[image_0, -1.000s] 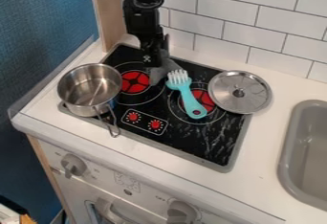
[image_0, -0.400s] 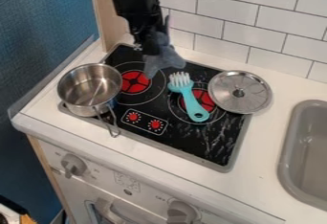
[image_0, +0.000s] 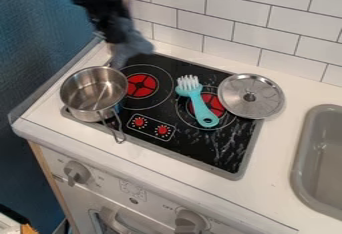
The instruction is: Put the gray object in the pot
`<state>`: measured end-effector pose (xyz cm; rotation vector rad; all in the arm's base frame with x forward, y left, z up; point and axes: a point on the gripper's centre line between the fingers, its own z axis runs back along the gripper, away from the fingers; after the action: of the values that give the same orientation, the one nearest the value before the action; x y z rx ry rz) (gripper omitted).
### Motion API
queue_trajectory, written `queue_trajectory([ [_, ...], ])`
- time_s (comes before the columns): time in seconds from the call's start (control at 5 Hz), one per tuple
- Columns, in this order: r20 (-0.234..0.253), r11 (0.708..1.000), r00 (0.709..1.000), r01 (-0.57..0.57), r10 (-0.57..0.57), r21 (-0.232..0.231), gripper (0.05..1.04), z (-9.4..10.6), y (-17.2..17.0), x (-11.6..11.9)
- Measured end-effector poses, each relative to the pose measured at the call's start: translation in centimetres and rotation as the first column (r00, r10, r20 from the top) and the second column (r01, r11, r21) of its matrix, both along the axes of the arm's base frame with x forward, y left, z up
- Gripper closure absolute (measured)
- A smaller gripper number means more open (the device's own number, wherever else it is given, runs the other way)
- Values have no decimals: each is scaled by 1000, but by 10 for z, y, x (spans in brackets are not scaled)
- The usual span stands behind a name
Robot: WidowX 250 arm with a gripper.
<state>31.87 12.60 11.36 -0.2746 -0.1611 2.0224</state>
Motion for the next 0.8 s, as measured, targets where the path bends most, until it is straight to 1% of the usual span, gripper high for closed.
queue_trajectory([
  [0.2, -26, 1000, 999, -23, 23, 18, 666, -2, 12, -8],
  [0.4, -83, 999, 996, -21, 24, 39, 666, -16, 19, -25],
  [0.6, -158, 996, 987, 3, 11, 90, 665, -30, 20, -30],
  [0.8, -232, 990, 973, 19, 13, 138, 666, -55, 19, -28],
])
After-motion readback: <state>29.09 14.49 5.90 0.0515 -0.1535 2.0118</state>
